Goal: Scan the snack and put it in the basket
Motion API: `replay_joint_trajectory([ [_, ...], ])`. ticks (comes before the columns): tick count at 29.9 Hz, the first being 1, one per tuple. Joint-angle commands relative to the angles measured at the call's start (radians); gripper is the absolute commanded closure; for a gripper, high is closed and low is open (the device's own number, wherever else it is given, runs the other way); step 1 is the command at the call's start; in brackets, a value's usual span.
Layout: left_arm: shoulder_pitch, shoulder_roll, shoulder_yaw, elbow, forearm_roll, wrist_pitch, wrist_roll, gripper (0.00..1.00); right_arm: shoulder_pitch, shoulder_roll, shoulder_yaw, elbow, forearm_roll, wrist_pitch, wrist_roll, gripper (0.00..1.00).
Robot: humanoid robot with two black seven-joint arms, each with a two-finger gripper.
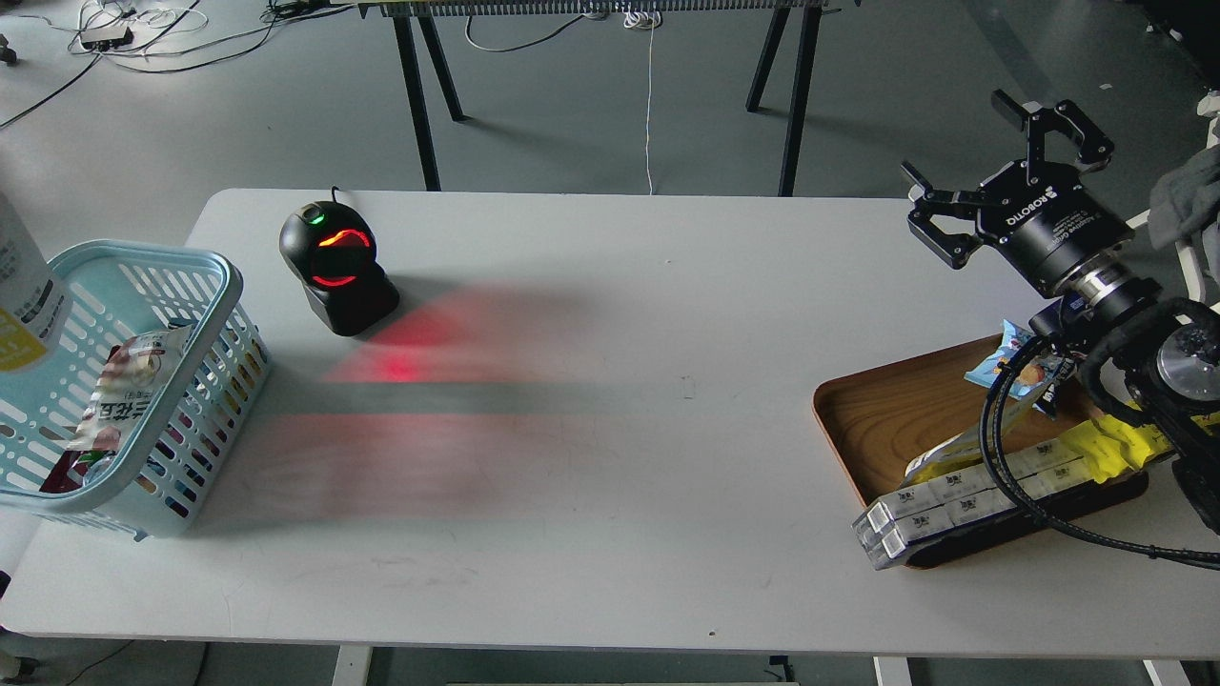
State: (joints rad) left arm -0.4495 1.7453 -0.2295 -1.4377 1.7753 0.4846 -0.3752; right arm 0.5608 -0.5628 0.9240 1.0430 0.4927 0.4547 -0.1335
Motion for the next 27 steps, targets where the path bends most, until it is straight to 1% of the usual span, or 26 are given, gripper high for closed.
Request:
replay_joint_trajectory([
  [1, 0.000, 0.000, 0.058, -0.006, -0.001, 0.004, -0.002, 1.00, 0.001, 0.001, -0.001, 0.000, 0.000, -0.001, 0.000, 0.04],
  [6, 0.000, -0.007, 0.093, -0.009, -0.001, 0.004, -0.014, 1.00, -0.001, 0.003, -0.002, 0.002, 0.000, -0.002, 0.000, 0.04],
  [15, 0.002, -0.090, 0.093, 0.000, -0.002, 0.004, -0.011, 1.00, 0.002, 0.003, -0.002, 0.002, -0.022, -0.011, 0.000, 0.04],
  [21, 0.002, -0.124, 0.094, 0.019, -0.002, 0.004, -0.013, 0.92, 0.002, 0.003, -0.002, 0.000, -0.023, -0.013, 0.000, 0.04],
  [23, 0.003, -0.127, 0.094, 0.022, -0.002, 0.004, -0.014, 0.86, 0.002, 0.003, -0.002, 0.000, -0.023, -0.016, 0.000, 0.04],
  [25, 0.003, -0.127, 0.094, 0.022, -0.002, 0.004, -0.014, 0.77, 0.001, 0.003, -0.002, 0.000, -0.026, -0.019, 0.000, 0.04],
  [26, 0.003, -0.128, 0.094, 0.023, -0.002, 0.004, -0.016, 0.70, 0.002, 0.003, -0.002, 0.000, -0.031, -0.019, 0.000, 0.04],
  [27, 0.003, -0.127, 0.094, 0.023, -0.002, 0.004, -0.016, 0.58, 0.002, 0.003, -0.002, 0.000, -0.036, -0.019, 0.000, 0.04],
])
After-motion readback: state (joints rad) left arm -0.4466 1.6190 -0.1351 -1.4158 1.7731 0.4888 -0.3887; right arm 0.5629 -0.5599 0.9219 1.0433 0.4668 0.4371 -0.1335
